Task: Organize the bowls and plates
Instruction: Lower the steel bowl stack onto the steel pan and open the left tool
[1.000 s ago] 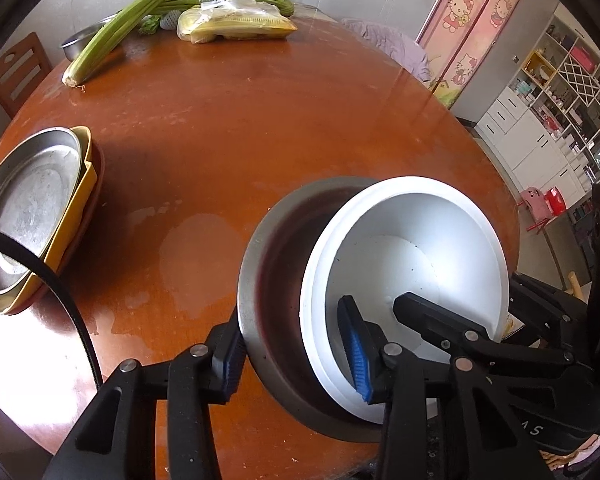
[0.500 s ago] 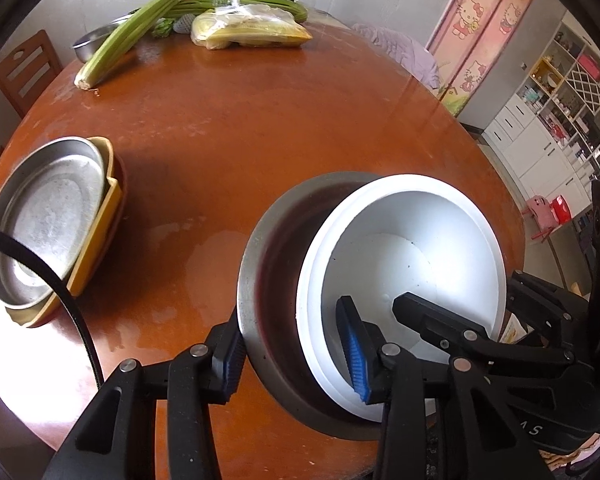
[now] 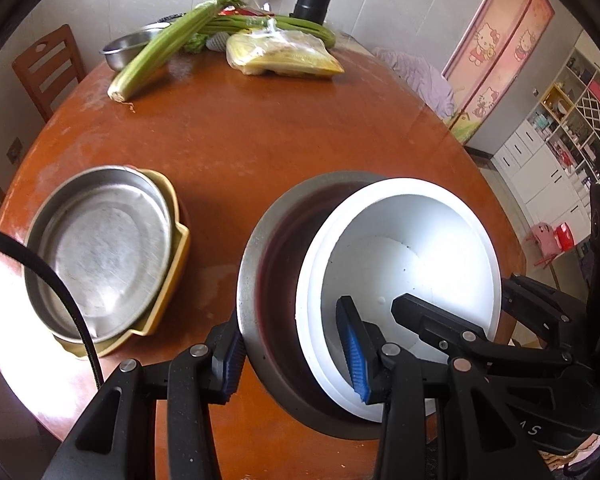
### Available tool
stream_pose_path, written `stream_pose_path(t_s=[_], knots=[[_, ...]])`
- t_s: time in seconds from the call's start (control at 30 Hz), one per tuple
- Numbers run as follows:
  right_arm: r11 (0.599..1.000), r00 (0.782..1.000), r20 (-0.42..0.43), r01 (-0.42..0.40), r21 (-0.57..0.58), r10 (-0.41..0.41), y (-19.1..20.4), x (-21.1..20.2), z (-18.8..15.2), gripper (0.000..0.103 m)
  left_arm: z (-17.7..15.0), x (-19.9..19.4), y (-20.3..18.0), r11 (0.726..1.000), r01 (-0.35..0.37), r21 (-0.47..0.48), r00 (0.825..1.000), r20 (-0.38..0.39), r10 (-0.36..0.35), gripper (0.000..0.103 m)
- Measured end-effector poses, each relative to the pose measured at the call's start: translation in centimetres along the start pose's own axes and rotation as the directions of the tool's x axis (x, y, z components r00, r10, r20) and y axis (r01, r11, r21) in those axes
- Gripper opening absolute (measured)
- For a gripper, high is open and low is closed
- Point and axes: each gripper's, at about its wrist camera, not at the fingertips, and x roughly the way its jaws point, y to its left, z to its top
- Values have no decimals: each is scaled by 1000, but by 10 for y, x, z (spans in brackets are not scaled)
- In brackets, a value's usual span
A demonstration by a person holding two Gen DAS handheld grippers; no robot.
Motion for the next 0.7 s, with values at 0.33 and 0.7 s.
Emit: stream_pose_path(t_s=[0.33, 0.7], knots=[[999, 999, 20, -24, -49, 25, 27, -1, 31, 54, 18, -29, 30, 999, -21, -40, 998, 53, 23, 42], [991, 998, 29, -49, -125, 53, 70, 7, 66, 54, 35, -51, 74, 994, -52, -101, 994, 94, 61, 42]])
